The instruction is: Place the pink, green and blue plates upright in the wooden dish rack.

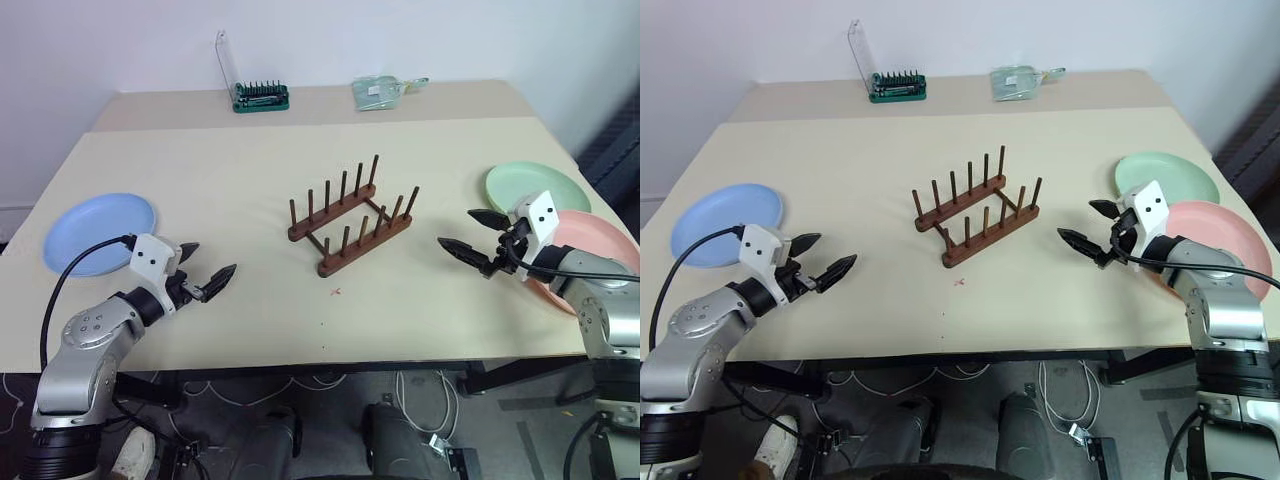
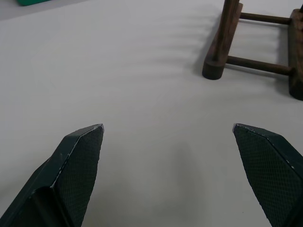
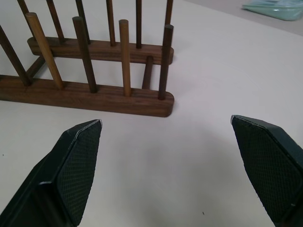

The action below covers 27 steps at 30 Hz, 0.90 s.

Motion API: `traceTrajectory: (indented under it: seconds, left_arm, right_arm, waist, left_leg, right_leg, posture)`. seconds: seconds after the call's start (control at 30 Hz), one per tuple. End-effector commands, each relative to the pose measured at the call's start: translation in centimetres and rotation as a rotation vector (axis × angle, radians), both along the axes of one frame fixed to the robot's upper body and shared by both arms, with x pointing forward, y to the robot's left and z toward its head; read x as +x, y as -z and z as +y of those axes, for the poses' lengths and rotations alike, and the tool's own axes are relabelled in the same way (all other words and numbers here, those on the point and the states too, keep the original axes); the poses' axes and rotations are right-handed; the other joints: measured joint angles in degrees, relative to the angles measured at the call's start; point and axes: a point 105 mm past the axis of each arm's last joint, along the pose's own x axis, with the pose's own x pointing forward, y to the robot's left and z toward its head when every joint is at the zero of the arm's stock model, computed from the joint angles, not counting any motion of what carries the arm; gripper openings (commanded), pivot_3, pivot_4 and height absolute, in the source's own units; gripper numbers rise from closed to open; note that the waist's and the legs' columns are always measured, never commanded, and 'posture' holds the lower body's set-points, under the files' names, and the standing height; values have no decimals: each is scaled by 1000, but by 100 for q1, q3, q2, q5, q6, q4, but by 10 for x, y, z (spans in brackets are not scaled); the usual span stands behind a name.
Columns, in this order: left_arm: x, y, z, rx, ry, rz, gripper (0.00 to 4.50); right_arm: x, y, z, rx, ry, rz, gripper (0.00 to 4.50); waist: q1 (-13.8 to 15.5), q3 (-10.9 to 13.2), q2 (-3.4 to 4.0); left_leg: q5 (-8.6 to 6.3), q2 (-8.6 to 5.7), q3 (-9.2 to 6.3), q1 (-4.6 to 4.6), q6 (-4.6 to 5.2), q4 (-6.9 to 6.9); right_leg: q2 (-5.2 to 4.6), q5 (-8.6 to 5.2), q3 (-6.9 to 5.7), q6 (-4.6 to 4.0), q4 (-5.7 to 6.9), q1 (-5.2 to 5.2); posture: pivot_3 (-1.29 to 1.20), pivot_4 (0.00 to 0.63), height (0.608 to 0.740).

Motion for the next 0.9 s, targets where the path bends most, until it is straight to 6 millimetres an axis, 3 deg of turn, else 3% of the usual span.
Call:
traceTrajectory:
  seconds: [0.03,0.47,0.6,0.77,0.9]
  left_arm:
    - [0,-11,-3,14,19,-38,4484]
    - [-1,1,-30,45,146,18,4484]
    - [2,-3,-55,47,288,16,4484]
    - [5,22,-94,172,485,81,4484]
    - [13,33,-125,164,574,89,4484]
  right_arm:
    - [-2,-10,2,-1,-12,-40,4460]
    - [-20,5,10,-9,-30,11,4460]
    - [-27,3,23,0,-60,2,4460]
    - [-33,5,34,22,-58,-9,4460]
    - [-36,8,39,26,-47,-11,4460]
  waist:
    - [14,0,0]
    - [25,0,0]
    - [41,0,0]
    - [37,-2,0]
    - [41,1,-4]
  left_leg:
    - [0,0,1,0,0,0]
    - [-1,1,10,-5,2,-2]
    - [-1,2,9,-5,2,-1]
    - [-3,0,12,-7,5,-3]
    - [-5,-2,14,-9,8,1]
  right_leg:
    - [0,0,0,0,-2,1]
    - [0,1,3,1,-32,7]
    - [1,1,3,2,-32,7]
    - [1,1,3,3,-39,9]
    - [-1,2,3,4,-43,10]
  posture:
    - [0,150,740]
    - [0,150,740]
    - [0,150,740]
    - [0,150,740]
    - [0,150,740]
